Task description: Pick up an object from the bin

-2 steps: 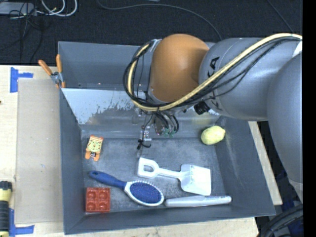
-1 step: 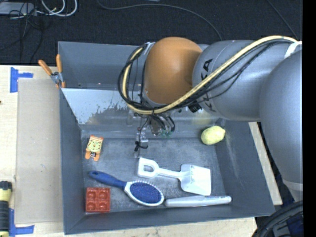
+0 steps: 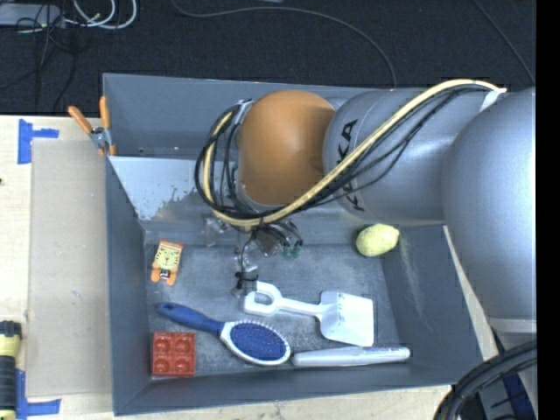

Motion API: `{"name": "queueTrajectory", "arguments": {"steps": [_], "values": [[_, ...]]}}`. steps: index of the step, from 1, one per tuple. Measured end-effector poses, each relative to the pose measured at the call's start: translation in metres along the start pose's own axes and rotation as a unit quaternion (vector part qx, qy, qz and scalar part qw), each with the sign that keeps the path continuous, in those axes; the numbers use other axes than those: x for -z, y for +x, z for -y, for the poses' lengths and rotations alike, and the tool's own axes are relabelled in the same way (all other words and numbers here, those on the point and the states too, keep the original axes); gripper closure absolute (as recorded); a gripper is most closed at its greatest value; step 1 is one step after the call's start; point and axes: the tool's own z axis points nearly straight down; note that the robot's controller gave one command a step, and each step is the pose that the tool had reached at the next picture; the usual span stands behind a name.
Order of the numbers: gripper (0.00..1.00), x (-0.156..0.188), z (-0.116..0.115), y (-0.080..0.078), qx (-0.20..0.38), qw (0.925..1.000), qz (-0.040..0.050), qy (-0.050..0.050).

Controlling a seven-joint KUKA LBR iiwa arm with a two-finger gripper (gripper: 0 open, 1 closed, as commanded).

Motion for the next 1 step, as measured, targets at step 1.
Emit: {"name": "queueTrajectory", "arguments": {"steps": [1], "values": [[0.00,-0.0011,0.0034,0.0040,0.032,0.9995,0.0017,0.000]]}}
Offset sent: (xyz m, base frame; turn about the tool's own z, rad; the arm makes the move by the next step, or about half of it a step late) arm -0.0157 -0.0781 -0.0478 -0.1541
